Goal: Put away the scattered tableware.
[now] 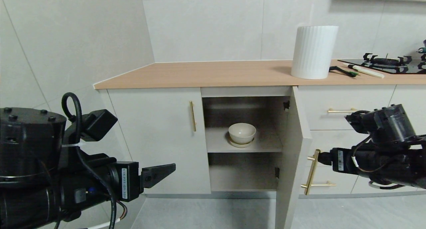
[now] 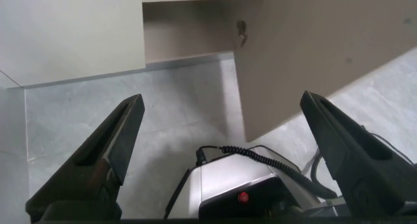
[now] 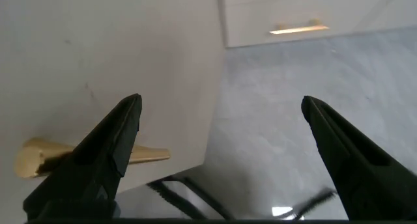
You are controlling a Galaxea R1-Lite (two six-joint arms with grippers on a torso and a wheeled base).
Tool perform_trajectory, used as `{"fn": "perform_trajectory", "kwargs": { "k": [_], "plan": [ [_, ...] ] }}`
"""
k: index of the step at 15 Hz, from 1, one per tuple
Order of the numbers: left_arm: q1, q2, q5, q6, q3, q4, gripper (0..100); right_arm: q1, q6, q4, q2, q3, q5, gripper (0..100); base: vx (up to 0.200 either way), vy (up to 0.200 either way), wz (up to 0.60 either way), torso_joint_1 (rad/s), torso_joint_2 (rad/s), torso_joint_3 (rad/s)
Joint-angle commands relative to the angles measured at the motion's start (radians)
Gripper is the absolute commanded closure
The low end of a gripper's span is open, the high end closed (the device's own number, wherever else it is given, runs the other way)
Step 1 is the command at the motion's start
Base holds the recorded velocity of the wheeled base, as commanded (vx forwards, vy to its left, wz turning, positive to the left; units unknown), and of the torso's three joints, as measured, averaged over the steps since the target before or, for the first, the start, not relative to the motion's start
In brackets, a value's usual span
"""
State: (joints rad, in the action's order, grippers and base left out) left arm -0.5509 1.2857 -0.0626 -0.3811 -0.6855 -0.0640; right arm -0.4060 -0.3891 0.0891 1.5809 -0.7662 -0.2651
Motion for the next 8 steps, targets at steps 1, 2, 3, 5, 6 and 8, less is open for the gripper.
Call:
{"fn": "perform_trajectory", "kwargs": {
  "k": [1, 2, 3, 5, 6, 8],
  "plan": [
    [0.000, -0.003, 0.000, 0.001, -0.002, -0.002, 0, -0.062, 0.001, 0.011, 0.131, -0.090, 0.001, 0, 0.000, 0.000, 0.00, 0.000, 0.00, 0.000],
    [0.000, -0.008, 0.000, 0.001, -0.002, -0.002, 0, -0.067, 0.003, 0.012, 0.200, -0.160, 0.012, 0, 0.000, 0.000, 0.00, 0.000, 0.00, 0.000],
    [0.000, -0.008, 0.000, 0.001, -0.002, -0.002, 0, -0.067, 0.003, 0.014, 0.251, -0.219, 0.043, 0, 0.000, 0.000, 0.00, 0.000, 0.00, 0.000],
    [0.000, -0.009, -0.002, 0.001, -0.003, -0.002, 0, -0.067, -0.004, 0.035, 0.327, -0.306, 0.118, 0, 0.000, 0.000, 0.00, 0.000, 0.00, 0.000],
    [0.000, -0.009, -0.002, 0.001, -0.003, -0.002, 0, -0.067, -0.004, 0.057, 0.364, -0.335, 0.152, 0, 0.000, 0.000, 0.00, 0.000, 0.00, 0.000],
    [0.002, -0.002, -0.005, 0.001, -0.006, -0.005, 0, -0.068, 0.000, 0.104, 0.418, -0.377, 0.199, 0, 0.000, 0.000, 0.00, 0.000, 0.00, 0.000]
  ]
}}
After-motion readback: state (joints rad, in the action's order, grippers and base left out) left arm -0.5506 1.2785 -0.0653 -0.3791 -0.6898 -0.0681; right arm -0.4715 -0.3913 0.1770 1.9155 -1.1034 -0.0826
